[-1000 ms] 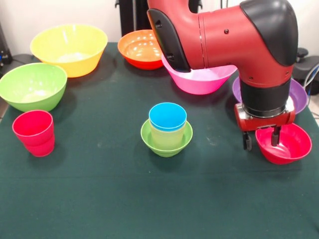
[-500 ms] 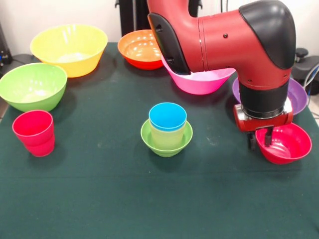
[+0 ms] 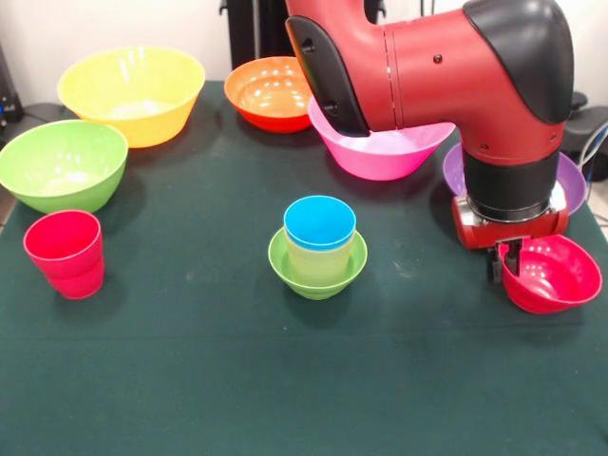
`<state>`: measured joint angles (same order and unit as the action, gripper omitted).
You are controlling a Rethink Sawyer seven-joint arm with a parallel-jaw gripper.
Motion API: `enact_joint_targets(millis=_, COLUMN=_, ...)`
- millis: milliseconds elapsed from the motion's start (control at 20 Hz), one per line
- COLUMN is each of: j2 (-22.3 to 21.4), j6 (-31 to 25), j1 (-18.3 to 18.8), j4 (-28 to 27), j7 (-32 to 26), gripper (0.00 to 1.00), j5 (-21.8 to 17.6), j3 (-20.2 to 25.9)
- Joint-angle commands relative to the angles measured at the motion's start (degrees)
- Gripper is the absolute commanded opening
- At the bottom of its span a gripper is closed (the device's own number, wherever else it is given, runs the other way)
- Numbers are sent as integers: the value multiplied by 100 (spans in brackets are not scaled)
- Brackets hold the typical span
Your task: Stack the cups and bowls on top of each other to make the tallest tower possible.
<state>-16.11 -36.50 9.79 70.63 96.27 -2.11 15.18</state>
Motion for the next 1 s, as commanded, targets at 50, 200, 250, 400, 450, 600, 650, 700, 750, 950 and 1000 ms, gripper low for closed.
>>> enact_joint_targets(millis=50, j2=155, j6=242, j1=-99, j4=22, j7=303, gripper=0, j5=-147, j3=248)
enact_joint_targets(millis=200, j2=113, j6=178, j1=-78, j4=-4, j7=344, gripper=0, j5=-63, j3=293)
enact_joint_targets(millis=250, j2=88, j6=165, j1=-58, j4=-20, j7=379, gripper=0, j5=-4, j3=327)
enact_joint_targets(millis=400, j2=41, j6=180, j1=-19, j4=-149, j7=413, gripper=0, j5=113, j3=408)
enact_joint_targets(millis=450, j2=-6, j6=146, j1=-15, j4=-167, j7=438, gripper=0, j5=155, j3=413)
enact_joint_targets(millis=600, j2=-119, j6=73, j1=31, j4=-204, j7=413, gripper=0, j5=234, j3=458)
enact_joint_targets(millis=650, j2=-176, j6=-4, j1=56, j4=-206, j7=427, gripper=0, j5=286, j3=473)
enact_joint_targets(millis=700, j2=-208, j6=-70, j1=67, j4=-234, j7=430, gripper=0, j5=317, j3=473)
enact_joint_targets(millis=750, j2=-239, j6=-137, j1=79, j4=-262, j7=433, gripper=0, j5=349, j3=473)
enact_joint_targets(millis=950, j2=-257, j6=-396, j1=81, j4=-472, j7=360, gripper=0, j5=393, j3=443)
enact_joint_targets(millis=1000, j2=-252, j6=-435, j1=84, j4=-513, j7=356, gripper=0, j5=407, j3=437)
